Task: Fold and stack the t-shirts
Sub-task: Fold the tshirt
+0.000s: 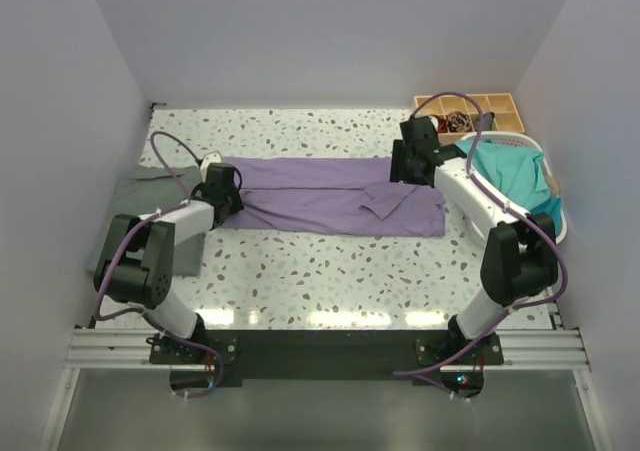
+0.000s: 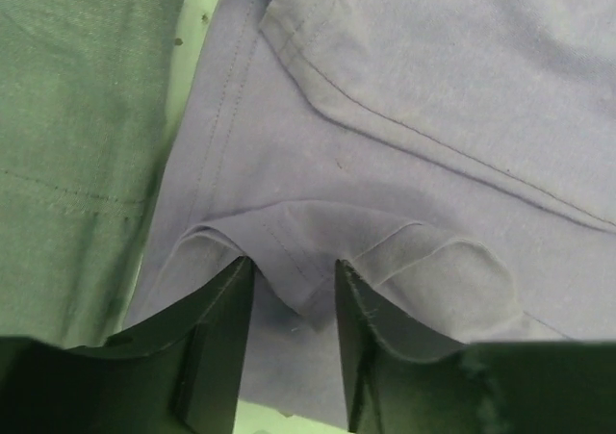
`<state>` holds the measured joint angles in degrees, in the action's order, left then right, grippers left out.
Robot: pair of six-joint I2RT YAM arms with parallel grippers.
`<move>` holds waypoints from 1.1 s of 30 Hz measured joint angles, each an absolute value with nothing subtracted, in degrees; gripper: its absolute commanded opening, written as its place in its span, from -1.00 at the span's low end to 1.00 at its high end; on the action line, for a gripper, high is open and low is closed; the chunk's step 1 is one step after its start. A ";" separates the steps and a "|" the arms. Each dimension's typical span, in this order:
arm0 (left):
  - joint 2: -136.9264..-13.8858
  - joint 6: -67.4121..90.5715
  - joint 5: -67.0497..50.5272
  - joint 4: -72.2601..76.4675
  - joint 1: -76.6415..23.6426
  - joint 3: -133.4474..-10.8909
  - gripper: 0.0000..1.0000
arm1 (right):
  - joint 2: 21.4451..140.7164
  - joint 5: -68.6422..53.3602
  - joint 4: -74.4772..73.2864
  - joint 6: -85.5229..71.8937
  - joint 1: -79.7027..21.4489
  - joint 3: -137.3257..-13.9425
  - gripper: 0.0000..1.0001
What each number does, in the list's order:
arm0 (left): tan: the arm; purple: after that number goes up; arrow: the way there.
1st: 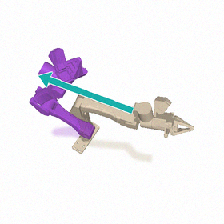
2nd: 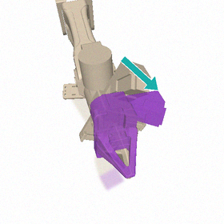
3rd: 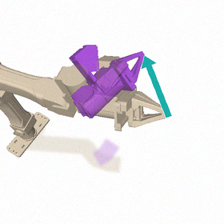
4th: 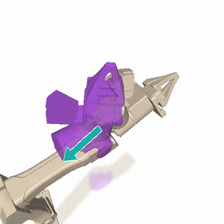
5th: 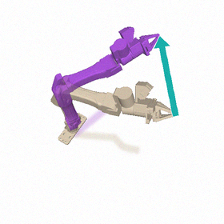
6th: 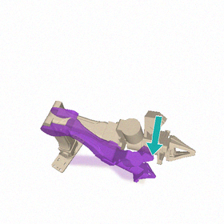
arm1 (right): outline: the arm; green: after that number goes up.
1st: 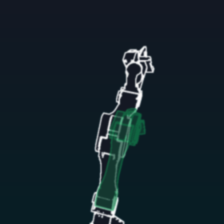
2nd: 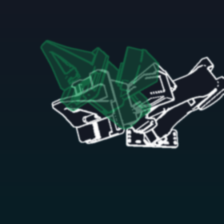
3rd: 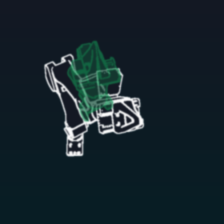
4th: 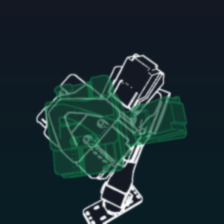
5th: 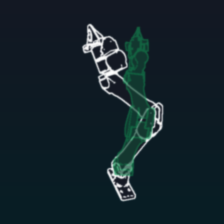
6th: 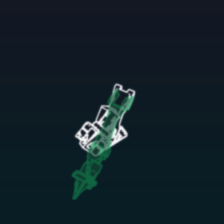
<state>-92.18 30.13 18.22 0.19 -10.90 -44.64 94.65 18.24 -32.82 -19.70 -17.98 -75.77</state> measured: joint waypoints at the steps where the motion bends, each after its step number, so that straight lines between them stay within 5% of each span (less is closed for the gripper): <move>1: -92.75 30.15 18.22 0.51 -10.90 -44.80 -0.41 | 94.65 18.24 -32.80 -19.70 -17.98 -75.77 0.32; 6: -93.58 30.37 19.05 0.84 -10.90 -44.88 -1.00 | 94.65 18.24 -32.82 -19.70 -17.98 -75.77 0.32; 28: -86.94 32.47 25.26 -7.25 -2.87 -47.03 -1.00 | 94.65 17.17 -32.97 -19.68 -17.98 -74.74 0.30; 29: -87.44 32.45 25.02 -7.73 -2.63 -48.10 -0.97 | 94.65 16.97 -32.95 -19.68 -17.98 -74.74 0.30; 30: -88.38 32.47 24.71 -8.54 -2.61 -49.91 -0.70 | 94.65 16.95 -32.97 -19.68 -17.98 -74.74 0.30; 31: -89.34 32.45 24.36 -8.82 -2.61 -51.27 0.07 | 94.65 16.91 -32.97 -19.66 -17.98 -74.74 0.30; 33: -92.09 32.12 23.18 -9.13 -2.63 -54.63 0.53 | 94.65 16.86 -32.99 -19.66 -17.98 -74.74 0.30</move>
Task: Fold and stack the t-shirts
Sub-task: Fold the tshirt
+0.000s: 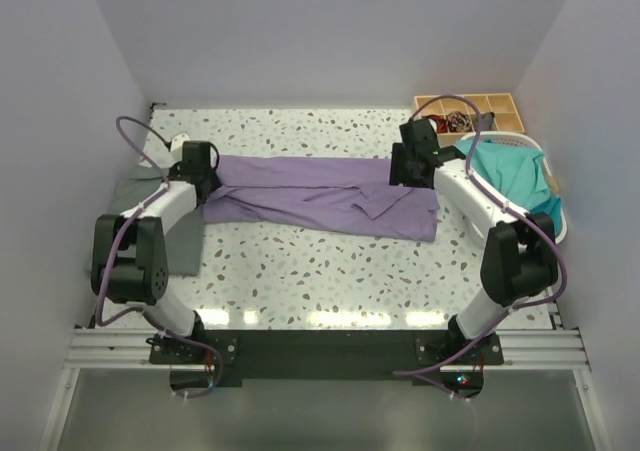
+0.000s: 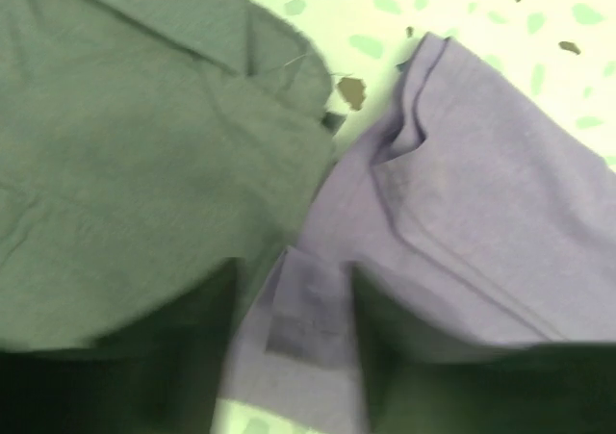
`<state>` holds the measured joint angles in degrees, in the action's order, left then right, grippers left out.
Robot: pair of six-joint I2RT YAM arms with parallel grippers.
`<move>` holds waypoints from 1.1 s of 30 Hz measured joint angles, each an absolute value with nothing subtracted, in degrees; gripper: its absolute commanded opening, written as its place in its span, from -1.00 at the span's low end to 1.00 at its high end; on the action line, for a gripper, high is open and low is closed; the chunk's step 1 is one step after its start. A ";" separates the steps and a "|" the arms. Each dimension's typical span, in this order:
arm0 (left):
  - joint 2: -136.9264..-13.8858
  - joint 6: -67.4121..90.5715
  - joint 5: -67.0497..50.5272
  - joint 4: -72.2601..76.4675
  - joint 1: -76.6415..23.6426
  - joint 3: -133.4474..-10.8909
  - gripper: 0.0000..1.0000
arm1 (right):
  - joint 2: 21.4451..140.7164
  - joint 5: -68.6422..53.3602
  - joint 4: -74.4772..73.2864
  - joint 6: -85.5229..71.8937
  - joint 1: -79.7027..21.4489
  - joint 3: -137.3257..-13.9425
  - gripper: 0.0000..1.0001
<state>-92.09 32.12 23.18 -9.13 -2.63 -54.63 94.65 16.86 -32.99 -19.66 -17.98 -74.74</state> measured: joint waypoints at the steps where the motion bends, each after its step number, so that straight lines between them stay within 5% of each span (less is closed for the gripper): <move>1: -93.58 32.21 22.33 -9.17 -2.61 -56.12 0.86 | 94.65 16.80 -32.97 -19.64 -17.98 -74.74 0.30; 2: -95.02 32.18 21.43 -9.17 -2.59 -57.34 1.00 | 94.65 16.78 -32.99 -19.64 -17.98 -74.74 0.29; 9: -100.14 32.03 16.08 -11.44 -2.55 -60.95 1.00 | 94.65 16.53 -33.63 -19.44 -17.98 -74.74 0.29; 20: -87.24 30.41 4.45 -7.16 -7.33 -56.69 1.00 | 93.30 16.51 -36.45 -19.86 -17.98 -71.44 0.29; 33: -100.79 29.23 -0.08 0.14 -11.57 -54.08 1.00 | 98.00 13.43 -34.46 -22.04 -17.98 -66.19 0.29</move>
